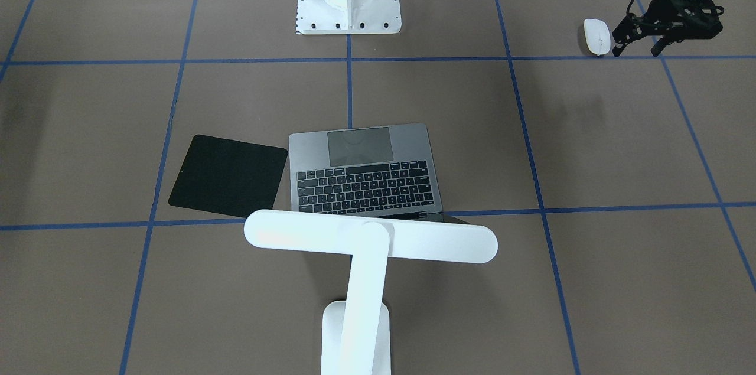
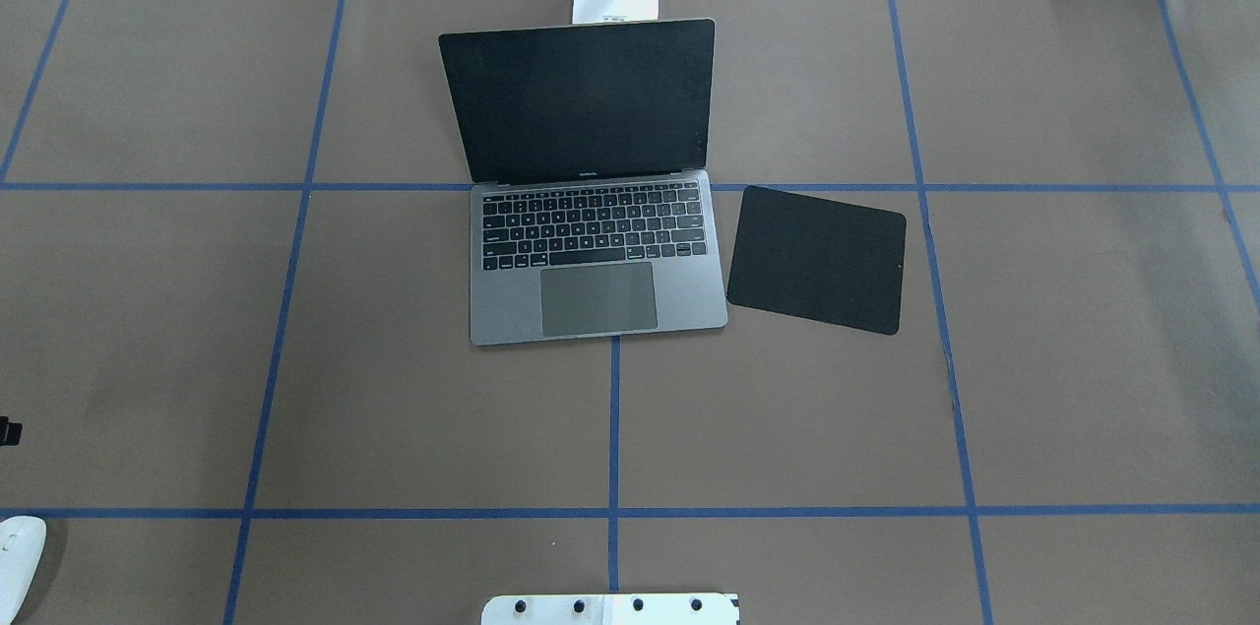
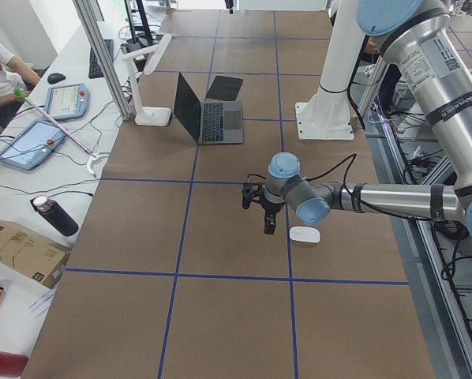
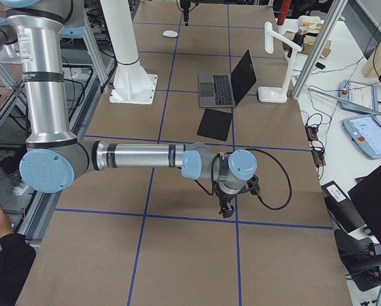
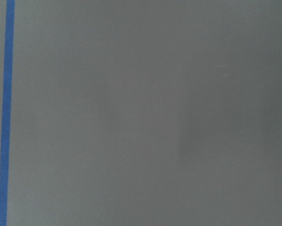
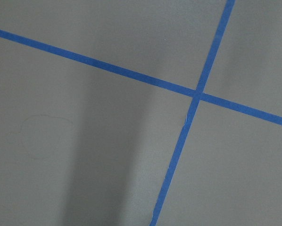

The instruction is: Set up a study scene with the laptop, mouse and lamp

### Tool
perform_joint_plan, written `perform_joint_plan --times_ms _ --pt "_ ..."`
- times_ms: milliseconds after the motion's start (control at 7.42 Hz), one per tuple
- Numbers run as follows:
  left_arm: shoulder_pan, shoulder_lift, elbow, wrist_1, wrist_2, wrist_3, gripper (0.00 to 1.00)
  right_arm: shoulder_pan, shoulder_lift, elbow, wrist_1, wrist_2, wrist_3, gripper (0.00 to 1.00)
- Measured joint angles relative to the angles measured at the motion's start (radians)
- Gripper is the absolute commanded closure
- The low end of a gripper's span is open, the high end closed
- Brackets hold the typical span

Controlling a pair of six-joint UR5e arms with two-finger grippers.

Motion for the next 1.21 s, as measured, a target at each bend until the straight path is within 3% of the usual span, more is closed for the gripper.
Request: perform_joint_plan --times_ms 674,1213 --pt "0.276 0.063 0.03 -0.099 0.103 -0.127 0.01 -0.006 0.0 -0.005 0.001 -0.002 0.0 0.0" --pt "0.35 0.056 0.108 -0.181 0.125 -0.154 0.01 -0.009 0.001 -0.006 0.001 -0.004 0.0 0.0"
